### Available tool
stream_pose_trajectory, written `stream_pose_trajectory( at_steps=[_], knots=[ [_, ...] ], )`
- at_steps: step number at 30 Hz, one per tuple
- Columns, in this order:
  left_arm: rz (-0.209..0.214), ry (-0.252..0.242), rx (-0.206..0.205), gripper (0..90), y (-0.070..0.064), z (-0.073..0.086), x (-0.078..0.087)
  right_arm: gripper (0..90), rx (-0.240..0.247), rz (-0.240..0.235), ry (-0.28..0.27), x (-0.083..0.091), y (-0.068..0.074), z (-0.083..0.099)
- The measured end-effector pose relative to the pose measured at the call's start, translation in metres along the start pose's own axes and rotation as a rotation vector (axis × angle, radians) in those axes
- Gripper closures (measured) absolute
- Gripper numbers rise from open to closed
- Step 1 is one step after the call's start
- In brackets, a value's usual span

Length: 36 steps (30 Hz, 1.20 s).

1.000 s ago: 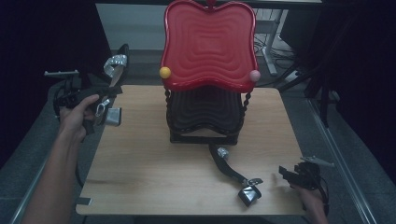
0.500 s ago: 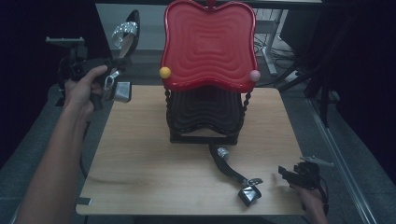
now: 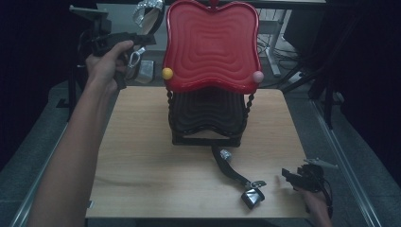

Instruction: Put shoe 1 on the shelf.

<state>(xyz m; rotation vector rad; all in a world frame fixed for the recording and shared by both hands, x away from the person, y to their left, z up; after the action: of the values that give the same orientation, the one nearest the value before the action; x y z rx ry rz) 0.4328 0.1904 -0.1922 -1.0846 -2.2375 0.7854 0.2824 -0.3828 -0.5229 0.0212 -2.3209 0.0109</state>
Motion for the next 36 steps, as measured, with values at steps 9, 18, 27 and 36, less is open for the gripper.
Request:
stream_pose_trajectory(
  at_steps=[9,18,27,36],
  knots=[
    [-0.040,0.041,-0.030,42.8,-0.023,-0.004,-0.041,30.8,0.003,-0.004,0.001,-0.001,0.000,0.000],
    [-0.143,0.043,-0.067,42.7,-0.037,-0.007,-0.081,30.8,0.000,-0.007,0.007,-0.002,-0.001,0.000],
    [-0.287,0.029,-0.093,42.7,-0.026,-0.002,-0.111,30.7,0.008,-0.012,0.014,-0.003,0.000,0.000],
    [-0.426,0.068,-0.161,38.8,-0.027,0.003,-0.126,30.6,0.021,-0.015,0.020,-0.005,0.002,0.000]
  ],
)
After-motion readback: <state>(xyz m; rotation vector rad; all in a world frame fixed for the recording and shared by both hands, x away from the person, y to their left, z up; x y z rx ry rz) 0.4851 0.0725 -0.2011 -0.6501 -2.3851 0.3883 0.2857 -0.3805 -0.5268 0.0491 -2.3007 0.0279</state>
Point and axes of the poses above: each handheld gripper's, and its own axes: x roughly backward along the jaws, z roughly out of its underside, y roughly to its left, the point moved 1 cm from there along -x, roughly forward along the jaws, and after that the axes turned 10 degrees about z, right-handed, at the moved point
